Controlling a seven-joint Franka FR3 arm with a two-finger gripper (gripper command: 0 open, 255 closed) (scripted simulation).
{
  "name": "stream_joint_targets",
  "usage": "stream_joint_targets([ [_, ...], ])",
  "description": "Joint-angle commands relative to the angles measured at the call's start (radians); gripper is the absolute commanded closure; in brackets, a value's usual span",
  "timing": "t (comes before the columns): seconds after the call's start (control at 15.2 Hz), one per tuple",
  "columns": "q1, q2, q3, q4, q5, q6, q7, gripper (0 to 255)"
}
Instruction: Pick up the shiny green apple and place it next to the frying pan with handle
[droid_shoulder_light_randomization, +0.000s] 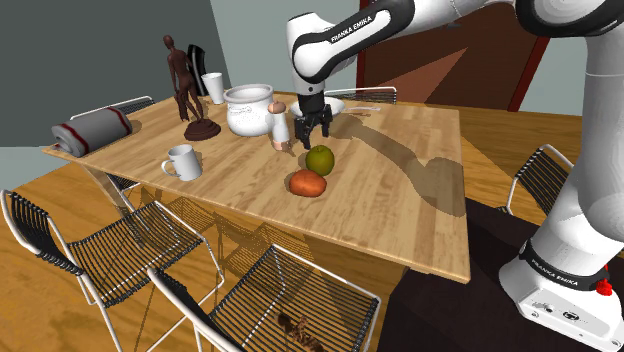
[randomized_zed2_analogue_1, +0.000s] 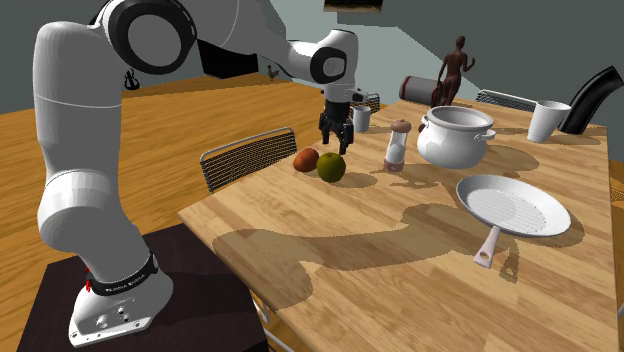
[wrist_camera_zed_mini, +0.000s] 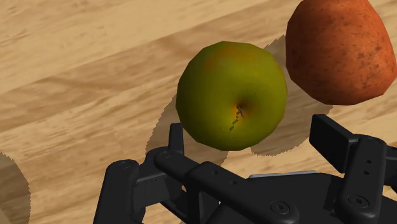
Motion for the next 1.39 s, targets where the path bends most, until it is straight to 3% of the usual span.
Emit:
stream_joint_targets([
  [0.0,0.0,0.0,0.0,0.0,0.0,0.0,0.0,255],
  [0.59,0.0,0.0,0.0,0.0,0.0,0.0,0.0,255],
  [1.32,0.0,-0.033,0.001,0.102,0.004,-0.135,-0.004,255],
])
